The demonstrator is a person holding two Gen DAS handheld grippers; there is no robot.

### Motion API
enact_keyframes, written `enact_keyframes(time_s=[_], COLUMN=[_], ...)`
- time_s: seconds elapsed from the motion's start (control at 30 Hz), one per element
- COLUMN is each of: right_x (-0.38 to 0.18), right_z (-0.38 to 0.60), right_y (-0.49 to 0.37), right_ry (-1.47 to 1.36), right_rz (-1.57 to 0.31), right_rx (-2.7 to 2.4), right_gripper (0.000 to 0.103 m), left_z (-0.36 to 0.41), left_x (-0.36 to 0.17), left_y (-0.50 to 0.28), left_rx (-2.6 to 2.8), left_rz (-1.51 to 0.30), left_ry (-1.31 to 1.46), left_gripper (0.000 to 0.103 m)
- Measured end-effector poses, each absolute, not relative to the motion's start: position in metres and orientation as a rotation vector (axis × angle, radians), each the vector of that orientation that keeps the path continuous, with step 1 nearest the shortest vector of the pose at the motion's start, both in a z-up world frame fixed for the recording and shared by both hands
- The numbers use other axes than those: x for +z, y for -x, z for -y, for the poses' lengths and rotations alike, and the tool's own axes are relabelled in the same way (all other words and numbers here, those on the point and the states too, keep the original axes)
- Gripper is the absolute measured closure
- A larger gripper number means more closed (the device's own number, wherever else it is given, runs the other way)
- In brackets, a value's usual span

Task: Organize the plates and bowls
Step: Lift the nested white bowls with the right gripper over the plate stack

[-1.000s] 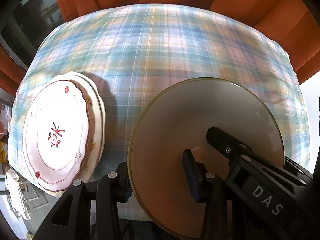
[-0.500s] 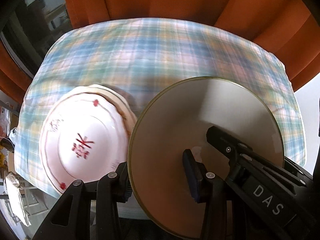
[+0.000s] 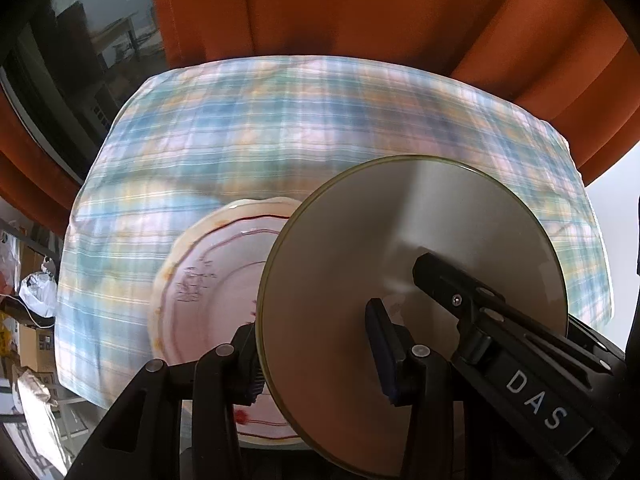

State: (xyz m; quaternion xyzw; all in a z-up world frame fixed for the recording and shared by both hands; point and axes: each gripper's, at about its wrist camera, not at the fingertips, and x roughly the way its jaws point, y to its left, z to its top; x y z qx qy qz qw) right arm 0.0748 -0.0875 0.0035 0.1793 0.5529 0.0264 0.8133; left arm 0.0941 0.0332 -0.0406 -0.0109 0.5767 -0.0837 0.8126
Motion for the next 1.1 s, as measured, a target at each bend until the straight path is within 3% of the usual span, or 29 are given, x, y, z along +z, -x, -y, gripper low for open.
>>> enact_keyframes(time_s=[0.57, 1.1], right_x=[-0.018, -0.021], right_z=[-0.008, -0.009], right_y=[-0.081, -0.083], right_ry=[-0.359, -0.339], right_rz=[-1.23, -1.252], right_rx=[0.046, -0.057], right_gripper=[0.059, 0.059], left_z=[-0.125, -0.116], left_x=[-0.06, -0.069], left_y=[-0.097, -0.109], left_rx=[-0.18, -0.271], left_rz=[-1.281, -1.32], left_ry=[0.063, 0.075], left_gripper=[0.06, 0.06])
